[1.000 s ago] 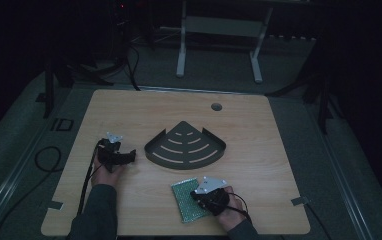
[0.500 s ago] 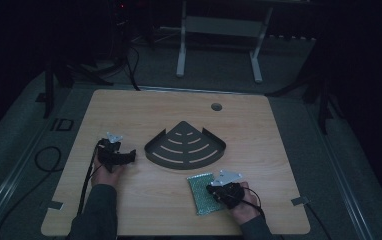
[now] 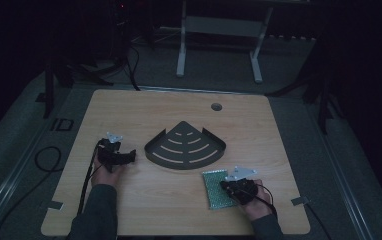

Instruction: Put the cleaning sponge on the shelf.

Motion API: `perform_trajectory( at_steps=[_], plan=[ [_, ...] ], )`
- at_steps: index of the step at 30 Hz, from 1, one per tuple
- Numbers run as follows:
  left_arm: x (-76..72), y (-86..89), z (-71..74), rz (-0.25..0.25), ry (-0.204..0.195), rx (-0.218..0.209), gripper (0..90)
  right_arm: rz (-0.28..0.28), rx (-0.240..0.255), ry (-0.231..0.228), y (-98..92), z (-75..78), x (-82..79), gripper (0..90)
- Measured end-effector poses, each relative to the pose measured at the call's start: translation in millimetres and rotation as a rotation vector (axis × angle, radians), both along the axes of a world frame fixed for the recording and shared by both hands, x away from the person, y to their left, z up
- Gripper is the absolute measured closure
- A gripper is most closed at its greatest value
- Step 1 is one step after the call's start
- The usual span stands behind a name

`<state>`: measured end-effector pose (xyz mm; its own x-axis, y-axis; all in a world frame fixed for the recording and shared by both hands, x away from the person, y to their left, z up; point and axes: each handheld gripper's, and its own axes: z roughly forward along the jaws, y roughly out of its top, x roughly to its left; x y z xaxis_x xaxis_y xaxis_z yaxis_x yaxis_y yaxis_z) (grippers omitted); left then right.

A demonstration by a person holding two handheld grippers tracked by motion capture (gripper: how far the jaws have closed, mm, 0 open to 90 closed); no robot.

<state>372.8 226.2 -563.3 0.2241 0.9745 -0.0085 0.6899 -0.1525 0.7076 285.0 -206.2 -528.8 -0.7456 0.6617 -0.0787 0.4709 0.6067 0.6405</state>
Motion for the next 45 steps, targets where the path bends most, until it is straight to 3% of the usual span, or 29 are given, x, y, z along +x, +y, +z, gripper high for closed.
perform_trajectory(
  at_steps=[17,25,37,45],
  plan=[
    [0.0,0.0,0.0,0.000,0.000,0.000,14.2,-0.017,0.003,0.018,-19.8,1.8,-16.3,89.7],
    [0.0,0.0,0.0,0.000,0.000,0.000,14.2,-0.056,0.002,0.017,-30.4,1.9,-11.2,89.7],
    [0.0,0.0,0.0,0.000,0.000,0.000,14.2,-0.058,0.009,0.020,-32.7,9.8,-6.0,88.3],
    [0.0,0.0,0.0,0.000,0.000,0.000,14.2,-0.030,-0.047,0.051,-30.6,22.8,9.1,81.4]
  ],
)
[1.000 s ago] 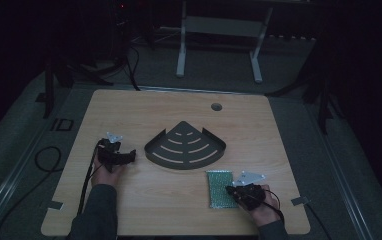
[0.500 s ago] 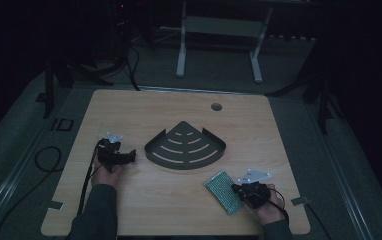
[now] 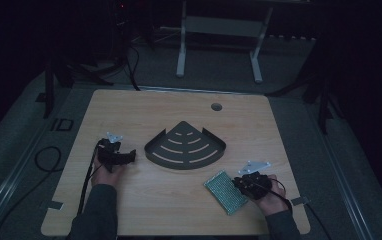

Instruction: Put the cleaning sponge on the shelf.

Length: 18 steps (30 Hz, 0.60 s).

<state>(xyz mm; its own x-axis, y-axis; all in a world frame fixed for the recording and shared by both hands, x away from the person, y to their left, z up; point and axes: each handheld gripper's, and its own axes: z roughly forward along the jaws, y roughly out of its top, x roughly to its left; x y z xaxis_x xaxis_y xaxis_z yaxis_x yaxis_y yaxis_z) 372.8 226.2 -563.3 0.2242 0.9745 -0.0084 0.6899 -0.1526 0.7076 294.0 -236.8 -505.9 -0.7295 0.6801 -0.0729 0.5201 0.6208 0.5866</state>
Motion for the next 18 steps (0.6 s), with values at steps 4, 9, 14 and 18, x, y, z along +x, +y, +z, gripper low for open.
perform_trajectory(
  at_steps=[4,9,14,18],
  plan=[
    [0.0,0.0,0.0,0.000,0.000,0.000,14.2,0.002,-0.013,0.024,-0.6,2.1,6.4,79.3],
    [0.1,0.0,0.0,0.000,0.000,0.000,14.2,-0.005,-0.018,0.080,-3.6,2.7,14.8,76.7],
    [0.1,0.0,0.0,0.000,0.000,0.000,14.2,-0.014,-0.025,0.119,-5.0,1.7,19.6,75.3],
    [0.1,0.0,0.0,-0.001,0.000,0.000,14.2,-0.016,-0.025,0.163,-5.7,1.1,23.6,74.1]
  ],
)
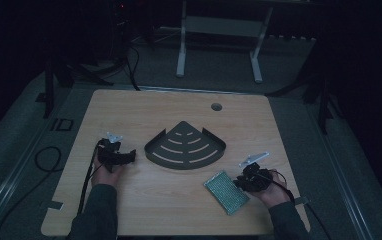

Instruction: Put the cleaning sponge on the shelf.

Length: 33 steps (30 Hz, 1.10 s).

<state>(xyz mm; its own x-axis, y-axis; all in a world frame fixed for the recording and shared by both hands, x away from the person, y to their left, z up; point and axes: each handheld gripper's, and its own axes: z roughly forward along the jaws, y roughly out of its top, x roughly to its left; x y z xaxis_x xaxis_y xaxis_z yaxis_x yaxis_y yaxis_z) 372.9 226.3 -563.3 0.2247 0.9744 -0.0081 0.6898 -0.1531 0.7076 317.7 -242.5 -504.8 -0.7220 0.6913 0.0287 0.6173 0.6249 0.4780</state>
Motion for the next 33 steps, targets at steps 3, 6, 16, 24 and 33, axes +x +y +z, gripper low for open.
perform_trajectory(
  at_steps=[3,6,16,24,33],
  plan=[
    [0.0,-0.1,0.0,0.001,0.000,0.000,14.2,0.002,0.004,0.028,0.2,0.4,2.9,74.0],
    [0.0,-0.1,0.0,0.000,-0.001,-0.001,14.2,0.006,0.003,0.047,1.1,1.1,5.1,74.0],
    [0.0,-0.1,0.0,0.000,0.000,-0.001,14.2,0.024,-0.028,0.123,7.3,-3.0,13.1,74.3],
    [0.0,-0.1,0.0,0.001,0.000,-0.001,14.2,0.028,-0.036,0.151,9.7,-3.7,18.7,75.2],
    [0.0,0.0,0.0,0.000,0.000,0.000,14.2,0.020,-0.010,0.191,6.6,-6.2,24.7,75.5]
  ],
)
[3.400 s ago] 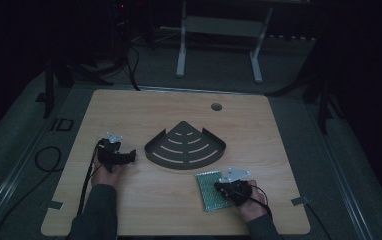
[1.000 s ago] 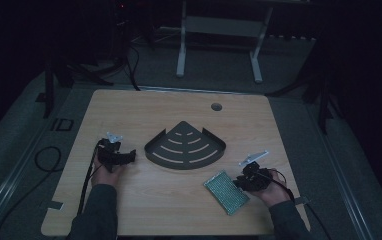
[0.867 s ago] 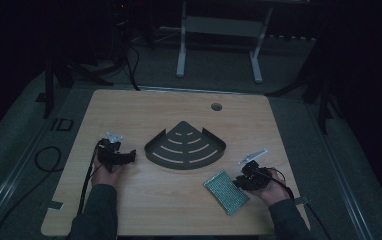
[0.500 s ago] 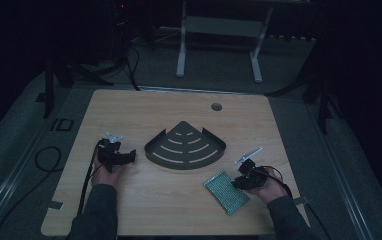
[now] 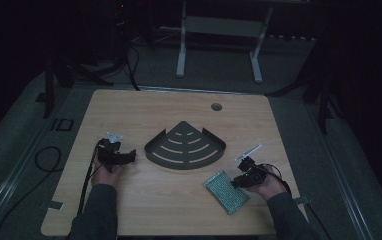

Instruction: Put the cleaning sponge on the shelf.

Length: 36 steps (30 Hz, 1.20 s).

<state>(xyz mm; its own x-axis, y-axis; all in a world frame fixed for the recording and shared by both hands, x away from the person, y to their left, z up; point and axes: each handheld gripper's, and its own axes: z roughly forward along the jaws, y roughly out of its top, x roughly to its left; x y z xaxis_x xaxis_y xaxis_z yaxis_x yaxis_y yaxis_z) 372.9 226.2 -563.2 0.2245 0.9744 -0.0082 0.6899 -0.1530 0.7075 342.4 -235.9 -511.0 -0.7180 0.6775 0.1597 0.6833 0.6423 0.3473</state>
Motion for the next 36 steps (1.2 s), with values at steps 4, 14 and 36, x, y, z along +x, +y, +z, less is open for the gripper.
perform_trajectory(
  at_steps=[4,14,36],
  plan=[
    [0.0,0.0,0.0,0.001,0.000,0.000,14.2,0.000,0.006,-0.008,-0.1,1.2,-0.2,75.5],
    [0.0,0.0,0.0,0.000,0.000,0.000,14.2,0.007,0.014,0.004,1.5,1.3,0.9,75.4],
    [0.0,0.0,0.0,0.000,0.000,0.000,14.2,0.003,0.014,0.102,0.7,-2.2,11.7,89.0]
  ],
)
